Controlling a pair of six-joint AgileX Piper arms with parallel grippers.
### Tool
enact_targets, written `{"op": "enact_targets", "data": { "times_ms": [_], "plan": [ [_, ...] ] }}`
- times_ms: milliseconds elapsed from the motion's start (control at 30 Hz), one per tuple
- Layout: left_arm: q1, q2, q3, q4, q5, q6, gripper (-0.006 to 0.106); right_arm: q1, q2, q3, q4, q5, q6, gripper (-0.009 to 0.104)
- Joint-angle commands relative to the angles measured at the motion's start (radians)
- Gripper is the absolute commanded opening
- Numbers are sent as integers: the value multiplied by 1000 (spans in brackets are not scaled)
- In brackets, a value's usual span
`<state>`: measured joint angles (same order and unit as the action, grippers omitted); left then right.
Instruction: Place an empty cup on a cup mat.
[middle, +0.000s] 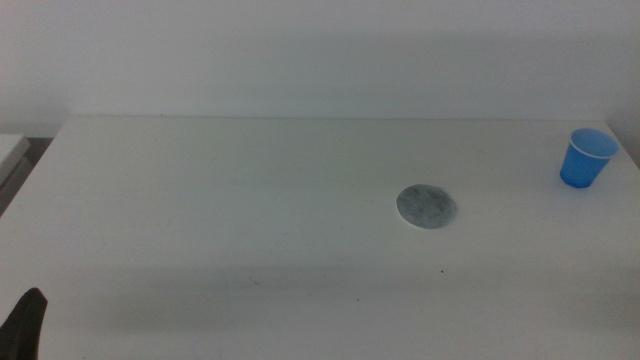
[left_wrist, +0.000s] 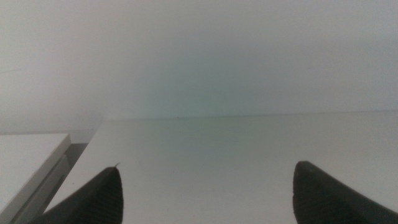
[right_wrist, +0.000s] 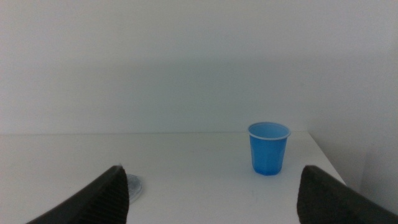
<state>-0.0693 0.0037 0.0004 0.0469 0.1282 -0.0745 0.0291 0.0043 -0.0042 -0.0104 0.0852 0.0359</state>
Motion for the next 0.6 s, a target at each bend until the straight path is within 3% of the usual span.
{"op": "enact_targets", "data": {
  "times_ms": [0, 200, 367, 433, 567],
  "plan": [
    [-1, -4, 0, -2, -13, -3, 94, 4, -4, 4, -2, -4, 2, 93],
    [-1, -4, 0, -2, -13, -3, 94, 4, 21, 3, 16, -13, 62, 93],
    [-1, -4, 0, -2, -13, -3, 94, 0, 271, -202, 16, 39, 188, 93],
    [-1, -4, 0, -2, -13, -3, 94, 0, 427, -328, 16, 125, 212, 93],
    [-1, -4, 0, -2, -13, -3, 94, 0, 736, -653, 18, 471, 237, 93]
  ]
}}
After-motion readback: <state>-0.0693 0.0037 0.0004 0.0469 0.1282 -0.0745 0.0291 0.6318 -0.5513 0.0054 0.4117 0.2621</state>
